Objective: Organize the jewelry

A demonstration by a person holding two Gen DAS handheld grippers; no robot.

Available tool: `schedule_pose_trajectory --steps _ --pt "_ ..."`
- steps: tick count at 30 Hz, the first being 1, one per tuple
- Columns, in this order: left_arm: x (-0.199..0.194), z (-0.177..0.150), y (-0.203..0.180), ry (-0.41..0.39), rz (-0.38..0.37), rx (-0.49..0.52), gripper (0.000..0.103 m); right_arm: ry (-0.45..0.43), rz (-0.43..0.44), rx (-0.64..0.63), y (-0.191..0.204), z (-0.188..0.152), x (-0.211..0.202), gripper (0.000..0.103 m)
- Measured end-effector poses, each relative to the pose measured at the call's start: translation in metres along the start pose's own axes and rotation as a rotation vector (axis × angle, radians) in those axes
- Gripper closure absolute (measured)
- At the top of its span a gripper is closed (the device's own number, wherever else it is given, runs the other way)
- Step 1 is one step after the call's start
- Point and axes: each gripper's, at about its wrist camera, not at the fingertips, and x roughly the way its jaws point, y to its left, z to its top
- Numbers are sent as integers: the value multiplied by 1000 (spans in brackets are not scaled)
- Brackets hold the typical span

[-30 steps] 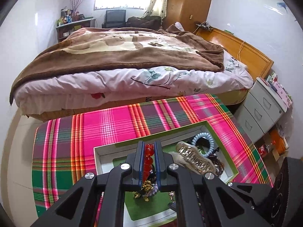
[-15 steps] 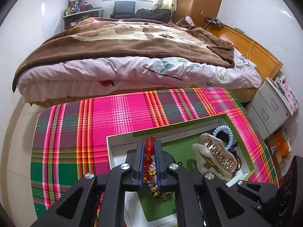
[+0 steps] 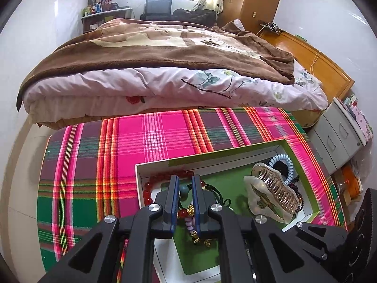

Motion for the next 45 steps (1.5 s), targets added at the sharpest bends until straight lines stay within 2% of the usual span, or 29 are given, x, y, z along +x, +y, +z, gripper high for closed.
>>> schedule_pose_trajectory --steps 5,9,11,14,18,22,29,31,34,37,41,45 --pt "-1 -1 1 -1 -2 -9 68 1 -7 3 0 1 0 81" --pt "-5 -1 0 -6 -2 -8 65 -5 -10 18 -2 1 -3 73" --pt "-8 -2 0 -9 4 -10 65 -10 -14 21 -2 0 -5 73" --pt "-16 -3 0 -19 12 -17 54 -21 -18 30 -2 -1 -12 69" --pt "-32 -6 -2 -45 17 -23 50 -50 -13 47 -1 -1 -27 59" --pt "-55 -13 -6 -78 50 -29 42 -80 -18 42 5 -3 -45 59" --pt "-90 -35 -11 -128 99 -56 39 -99 -33 53 10 -18 -68 57" --pt "-99 -46 -18 -143 143 -43 39 -104 -37 70 9 -24 -75 57" --pt "-106 -61 -22 -141 141 -55 38 -108 -57 86 6 -32 -83 57" --pt "-111 -77 -27 -139 176 -58 38 -112 -62 109 2 -40 -92 56" --pt "-115 -97 -32 -133 166 -84 38 -126 -82 120 -1 -52 -103 56" --pt "-115 -115 -38 -130 197 -85 38 -129 -100 146 -4 -65 -109 56"
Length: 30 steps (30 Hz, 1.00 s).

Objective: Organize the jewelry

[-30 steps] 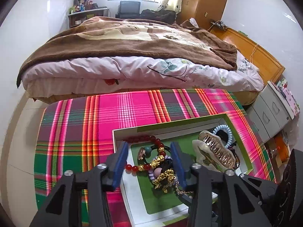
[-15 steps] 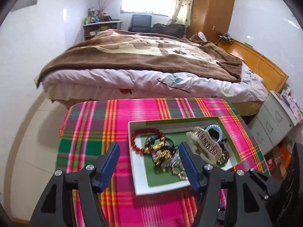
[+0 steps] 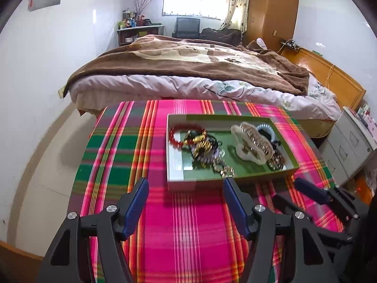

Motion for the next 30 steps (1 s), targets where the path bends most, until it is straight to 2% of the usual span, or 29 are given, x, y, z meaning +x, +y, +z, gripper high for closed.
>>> schedule_pose_trajectory --steps 8,11,17,22,30 --pt "-5 -39 -8 7 28 -30 38 1 -36 52 -14 -19 -9 56" --pt "-5 -50 -11 11 67 -26 30 -4 -36 71 -18 -26 -12 56" --pt "-6 -70 -14 6 69 -42 30 4 -59 82 -21 -38 -13 56" --pt "-3 -78 -15 26 114 -35 29 7 -72 88 -23 -44 -14 56" --pt "0 -85 -13 52 99 -41 29 9 -72 87 -23 -48 -14 56"
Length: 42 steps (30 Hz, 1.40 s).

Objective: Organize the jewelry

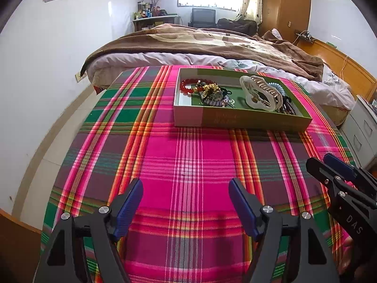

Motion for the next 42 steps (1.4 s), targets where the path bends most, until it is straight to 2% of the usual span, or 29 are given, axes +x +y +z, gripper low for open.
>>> schedule_pose_trajectory --steps 15,22,34,42 --pt "-1 -4 2 5 17 -7 28 -6 9 1 3 -2 -1 56" --pt "-6 -4 3 -7 32 -5 22 -5 13 0 4 -4 -2 56" --pt "-10 -4 1 -20 60 1 21 -9 15 -2 6 -4 -4 56" --pt "-11 -6 -1 -18 49 5 21 -11 14 -2 6 -4 -5 56"
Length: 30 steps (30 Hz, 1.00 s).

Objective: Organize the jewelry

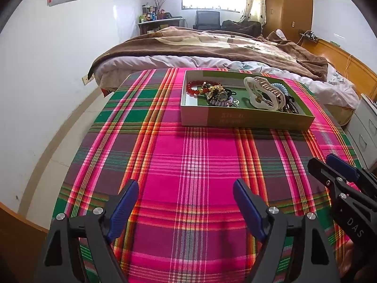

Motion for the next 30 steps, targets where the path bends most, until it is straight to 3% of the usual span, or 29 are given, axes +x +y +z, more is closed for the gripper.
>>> schedule_pose_trajectory --steps 30 --pt "-2 -1 1 9 -9 -7 21 -1 2 -2 0 0 -2 56"
